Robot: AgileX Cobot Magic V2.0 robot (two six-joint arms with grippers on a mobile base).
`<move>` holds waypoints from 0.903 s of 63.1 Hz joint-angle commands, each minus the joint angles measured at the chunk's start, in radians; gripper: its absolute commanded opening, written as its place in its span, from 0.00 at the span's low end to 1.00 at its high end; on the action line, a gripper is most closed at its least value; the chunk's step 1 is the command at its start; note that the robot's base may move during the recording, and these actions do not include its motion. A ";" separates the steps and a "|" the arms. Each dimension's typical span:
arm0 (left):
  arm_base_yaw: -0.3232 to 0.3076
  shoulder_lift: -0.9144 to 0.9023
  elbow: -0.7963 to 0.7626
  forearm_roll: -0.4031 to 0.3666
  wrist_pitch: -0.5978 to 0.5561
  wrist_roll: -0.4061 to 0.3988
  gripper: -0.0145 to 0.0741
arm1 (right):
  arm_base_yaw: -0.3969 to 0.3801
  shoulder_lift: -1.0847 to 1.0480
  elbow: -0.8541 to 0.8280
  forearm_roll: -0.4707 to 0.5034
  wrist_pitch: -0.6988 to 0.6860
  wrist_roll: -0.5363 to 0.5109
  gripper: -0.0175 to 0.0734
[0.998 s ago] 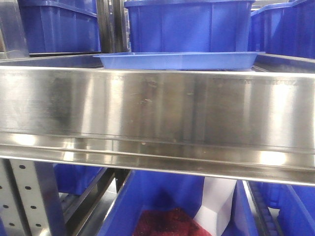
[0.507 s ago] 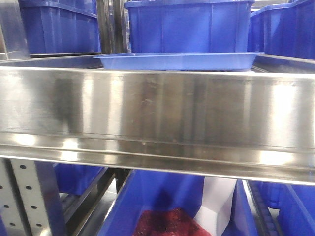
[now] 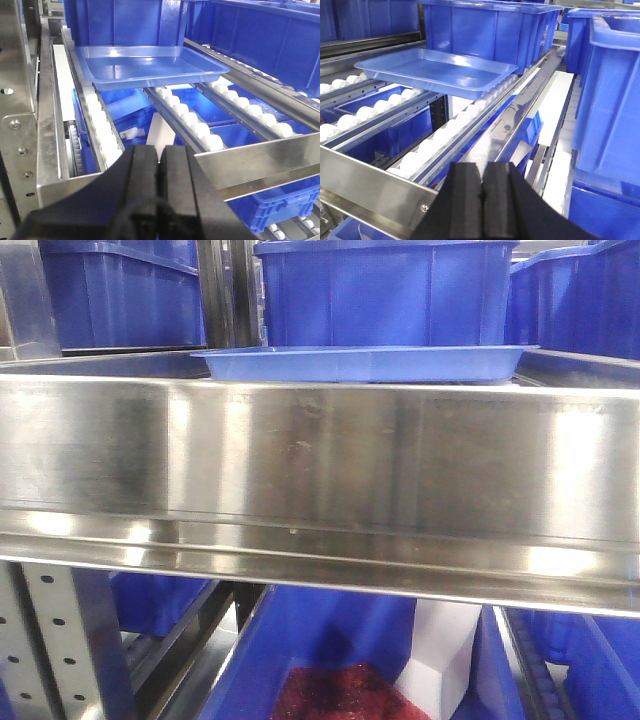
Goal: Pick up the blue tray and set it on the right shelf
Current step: 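Withdraw both grippers back from the tray on the shelf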
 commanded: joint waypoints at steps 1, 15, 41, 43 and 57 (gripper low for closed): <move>-0.005 0.007 -0.025 -0.011 -0.084 0.007 0.11 | -0.002 0.025 -0.022 -0.020 -0.093 -0.006 0.21; -0.005 0.009 -0.021 -0.011 -0.079 0.007 0.11 | -0.002 0.025 -0.022 -0.020 -0.093 -0.006 0.21; 0.382 -0.183 0.274 0.012 -0.264 0.007 0.11 | -0.002 0.025 -0.022 -0.020 -0.093 -0.006 0.21; 0.414 -0.207 0.318 0.012 -0.306 0.007 0.11 | -0.002 0.025 -0.022 -0.020 -0.093 -0.006 0.21; 0.575 -0.338 0.575 0.012 -0.533 0.007 0.11 | -0.002 0.025 -0.022 -0.020 -0.093 -0.006 0.21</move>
